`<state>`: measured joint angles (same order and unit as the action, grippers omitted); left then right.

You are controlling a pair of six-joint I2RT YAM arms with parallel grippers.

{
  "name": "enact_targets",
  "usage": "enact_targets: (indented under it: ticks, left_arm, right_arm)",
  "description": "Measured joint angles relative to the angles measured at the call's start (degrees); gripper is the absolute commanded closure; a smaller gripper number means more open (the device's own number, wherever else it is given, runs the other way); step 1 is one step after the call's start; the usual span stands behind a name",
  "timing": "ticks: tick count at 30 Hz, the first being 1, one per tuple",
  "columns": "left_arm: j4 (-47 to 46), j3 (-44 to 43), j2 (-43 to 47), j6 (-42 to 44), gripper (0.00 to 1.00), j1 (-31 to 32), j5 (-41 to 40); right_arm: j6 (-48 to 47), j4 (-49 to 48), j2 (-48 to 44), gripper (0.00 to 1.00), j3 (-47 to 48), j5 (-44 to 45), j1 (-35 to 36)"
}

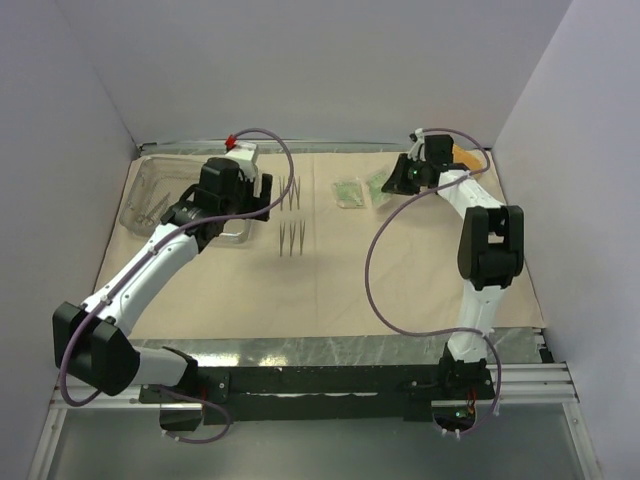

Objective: Open and lay out the surgical kit
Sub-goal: Place the medical item in the surgical kit.

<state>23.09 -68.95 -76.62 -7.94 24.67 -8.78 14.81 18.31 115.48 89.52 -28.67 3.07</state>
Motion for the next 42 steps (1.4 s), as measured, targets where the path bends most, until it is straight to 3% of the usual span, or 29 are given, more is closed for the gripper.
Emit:
enact_targets:
  ticks: [9,17,28,42]
  left_arm:
    - [-1.8,1.2,0.7,-3.6,0.01,-0.7,-1.9]
    - [-2.3,1.2,0.7,-3.8,0.01,-0.7,-1.9]
    - [-2.3,1.2,0.6,-3.8,0.01,-0.7,-1.7]
    - [-2.7,2.0,0.6,-3.8,0.00,-0.7,-1.6]
  right_arm:
    - [3.2,-0.7,11.3,0.75,9.5,-2.4,-2.5]
    - [8.3,-2.5,16.2,0.66,11.1,-5.4,-2.5]
    - [10.9,-4.6,16.4,0.35,9.0,-4.3,-2.5]
    - [8.1,-2.4,10.1,0.21,3.6,3.1,-2.5]
